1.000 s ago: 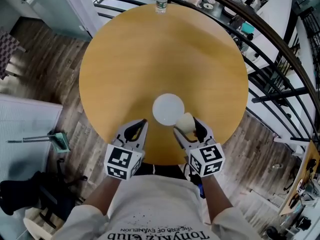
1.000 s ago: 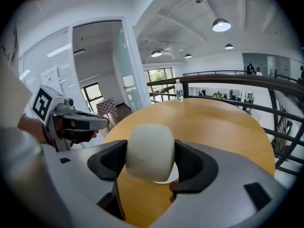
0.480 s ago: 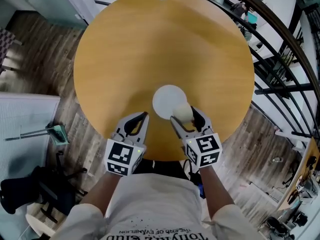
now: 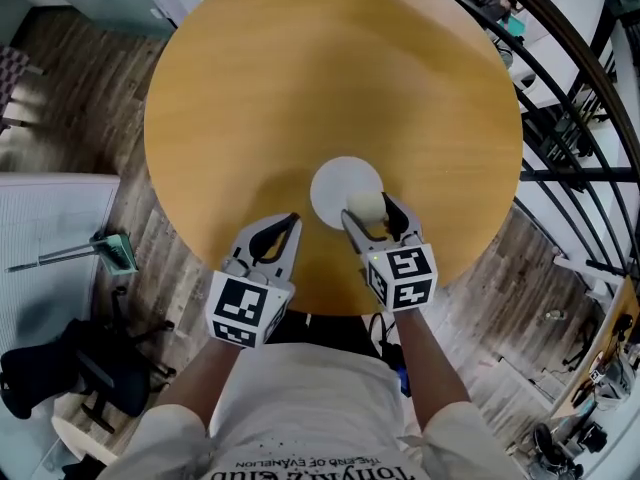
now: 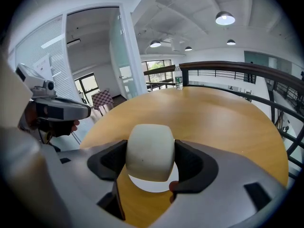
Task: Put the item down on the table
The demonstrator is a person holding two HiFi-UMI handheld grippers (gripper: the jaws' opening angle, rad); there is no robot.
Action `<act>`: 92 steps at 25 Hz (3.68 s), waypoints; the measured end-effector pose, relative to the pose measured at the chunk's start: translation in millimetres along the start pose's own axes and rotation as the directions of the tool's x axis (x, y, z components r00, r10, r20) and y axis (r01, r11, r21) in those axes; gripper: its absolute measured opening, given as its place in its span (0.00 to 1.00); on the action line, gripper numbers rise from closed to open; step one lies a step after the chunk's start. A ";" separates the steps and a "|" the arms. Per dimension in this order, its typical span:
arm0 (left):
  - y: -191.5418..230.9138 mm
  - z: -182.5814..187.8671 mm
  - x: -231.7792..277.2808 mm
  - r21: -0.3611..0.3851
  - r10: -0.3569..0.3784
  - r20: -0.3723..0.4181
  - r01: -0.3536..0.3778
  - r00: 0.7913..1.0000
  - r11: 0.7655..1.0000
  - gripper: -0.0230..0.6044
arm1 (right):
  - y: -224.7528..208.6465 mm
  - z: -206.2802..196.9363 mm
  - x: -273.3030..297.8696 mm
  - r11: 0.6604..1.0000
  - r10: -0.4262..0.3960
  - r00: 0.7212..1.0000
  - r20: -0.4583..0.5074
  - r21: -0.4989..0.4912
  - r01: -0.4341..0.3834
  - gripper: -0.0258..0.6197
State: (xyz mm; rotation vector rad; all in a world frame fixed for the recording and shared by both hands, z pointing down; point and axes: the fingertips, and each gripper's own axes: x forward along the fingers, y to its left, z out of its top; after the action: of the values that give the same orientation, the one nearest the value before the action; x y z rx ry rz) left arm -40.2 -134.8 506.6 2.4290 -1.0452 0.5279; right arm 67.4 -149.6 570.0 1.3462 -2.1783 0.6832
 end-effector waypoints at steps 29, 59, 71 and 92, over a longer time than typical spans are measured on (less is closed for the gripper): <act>21.5 -20.0 6.8 -0.043 0.018 -0.043 -0.020 0.999 0.999 0.07 | -6.8 -36.9 59.3 0.997 -0.029 0.993 -0.115 -0.072 0.021 0.52; 25.4 -30.8 11.3 -0.065 0.018 -0.072 -0.023 0.997 0.998 0.07 | -10.9 -51.4 85.8 0.992 -0.035 0.974 -0.224 -0.126 0.006 0.53; 23.0 -27.0 6.1 -0.068 0.028 -0.061 -0.032 0.998 0.997 0.07 | -9.3 -51.6 83.6 0.992 -0.035 0.971 -0.238 -0.128 0.004 0.52; 11.1 -15.3 -1.1 -0.053 0.038 -0.034 -0.040 0.999 0.998 0.07 | -2.9 -23.5 55.5 0.993 0.029 0.991 -0.128 -0.108 -0.043 0.53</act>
State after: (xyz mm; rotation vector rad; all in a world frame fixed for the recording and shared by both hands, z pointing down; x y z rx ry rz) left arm -51.9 -132.9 521.5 2.3498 -1.0811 0.5437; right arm 51.4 -172.6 623.4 1.1773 -2.1117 0.6338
